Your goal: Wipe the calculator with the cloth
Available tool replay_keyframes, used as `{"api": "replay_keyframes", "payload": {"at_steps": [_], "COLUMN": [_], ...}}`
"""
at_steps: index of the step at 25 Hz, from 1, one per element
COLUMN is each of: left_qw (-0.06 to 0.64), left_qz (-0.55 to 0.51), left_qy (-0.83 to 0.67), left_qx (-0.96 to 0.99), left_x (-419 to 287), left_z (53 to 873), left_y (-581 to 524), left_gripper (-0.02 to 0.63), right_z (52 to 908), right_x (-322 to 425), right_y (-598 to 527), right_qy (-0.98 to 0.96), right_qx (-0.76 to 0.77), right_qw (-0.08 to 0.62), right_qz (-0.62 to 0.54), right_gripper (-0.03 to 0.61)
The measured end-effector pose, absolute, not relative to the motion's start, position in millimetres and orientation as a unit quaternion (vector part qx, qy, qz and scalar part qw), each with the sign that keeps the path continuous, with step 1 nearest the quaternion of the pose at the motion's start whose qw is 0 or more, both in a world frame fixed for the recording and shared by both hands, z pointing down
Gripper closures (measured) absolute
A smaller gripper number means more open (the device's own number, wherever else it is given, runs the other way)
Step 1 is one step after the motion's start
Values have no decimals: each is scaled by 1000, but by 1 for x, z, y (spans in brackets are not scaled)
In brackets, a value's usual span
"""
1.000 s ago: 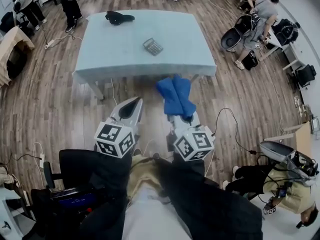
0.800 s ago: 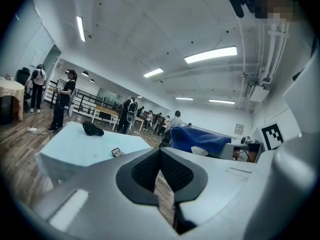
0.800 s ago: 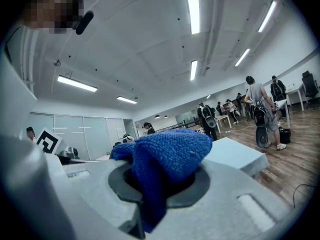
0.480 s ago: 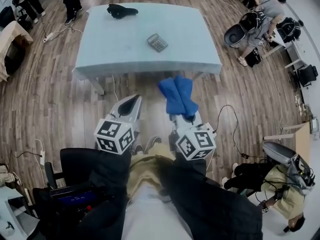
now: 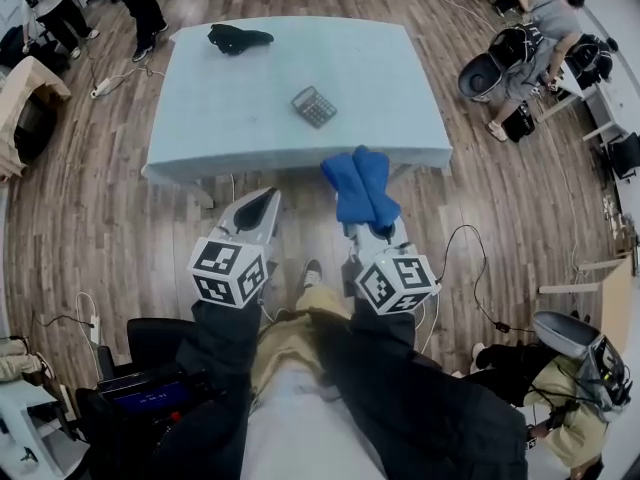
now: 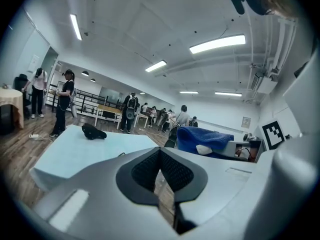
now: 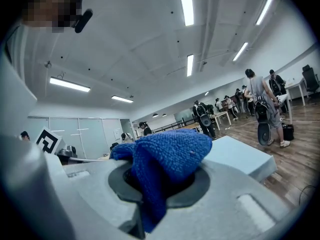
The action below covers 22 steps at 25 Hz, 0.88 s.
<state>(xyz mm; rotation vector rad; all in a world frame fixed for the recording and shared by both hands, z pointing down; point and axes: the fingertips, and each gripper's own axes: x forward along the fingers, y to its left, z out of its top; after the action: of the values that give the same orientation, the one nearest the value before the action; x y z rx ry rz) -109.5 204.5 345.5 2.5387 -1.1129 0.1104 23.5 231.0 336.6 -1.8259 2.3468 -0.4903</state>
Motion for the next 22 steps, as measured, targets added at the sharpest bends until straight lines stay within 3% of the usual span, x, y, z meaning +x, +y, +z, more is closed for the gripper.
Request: {"api": "replay_keyframes", "payload": {"at_steps": [22], "left_qw": [179], "left_qz": [81], "left_qy": [-461], "left_qx": [865], "left_x": [-34], "left_z": [362], "left_y": [49], "left_gripper": [614], "right_z": [366], "right_x": [128], "right_y": [69], "right_qy": [788], "right_qx": [-574], "right_qw": [63], "right_qz": [-216], "right_gripper": [512]}}
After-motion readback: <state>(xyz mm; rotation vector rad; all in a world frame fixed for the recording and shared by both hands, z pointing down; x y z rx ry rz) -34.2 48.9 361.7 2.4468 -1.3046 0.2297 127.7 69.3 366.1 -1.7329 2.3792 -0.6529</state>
